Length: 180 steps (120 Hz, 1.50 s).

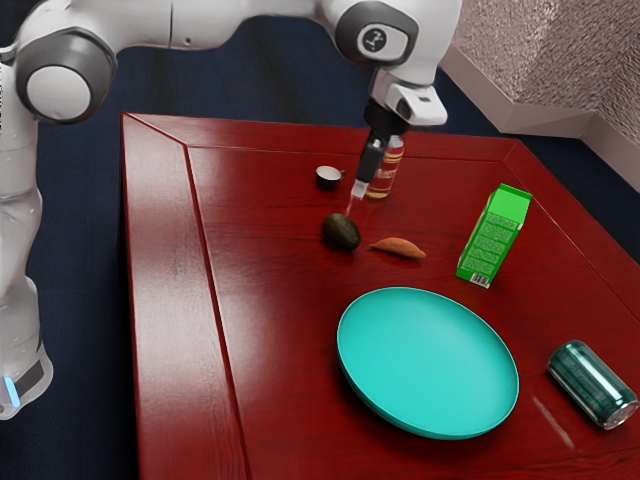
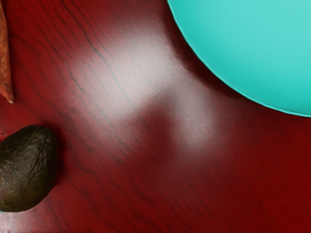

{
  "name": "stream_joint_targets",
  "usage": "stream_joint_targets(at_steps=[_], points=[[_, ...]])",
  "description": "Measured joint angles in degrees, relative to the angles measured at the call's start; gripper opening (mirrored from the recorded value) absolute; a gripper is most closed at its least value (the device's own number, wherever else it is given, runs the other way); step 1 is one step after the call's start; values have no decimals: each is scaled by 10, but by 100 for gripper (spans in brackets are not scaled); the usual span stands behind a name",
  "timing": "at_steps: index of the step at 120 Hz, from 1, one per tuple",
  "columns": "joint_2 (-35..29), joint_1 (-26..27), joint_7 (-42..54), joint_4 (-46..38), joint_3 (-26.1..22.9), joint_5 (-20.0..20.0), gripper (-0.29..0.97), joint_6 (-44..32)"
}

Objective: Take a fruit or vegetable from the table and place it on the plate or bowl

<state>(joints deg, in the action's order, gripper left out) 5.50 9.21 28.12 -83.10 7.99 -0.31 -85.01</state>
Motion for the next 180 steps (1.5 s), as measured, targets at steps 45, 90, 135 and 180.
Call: stream_joint_targets(at_steps=[45,90,135,180], points=[[130,-11,36,61,38,-22,68,-99],[192,-14,47,92,75,-28,68,-138],[231,-22,53,92,76,-45,68,-156],[264,-23,55,94,75,-86,68,-212]])
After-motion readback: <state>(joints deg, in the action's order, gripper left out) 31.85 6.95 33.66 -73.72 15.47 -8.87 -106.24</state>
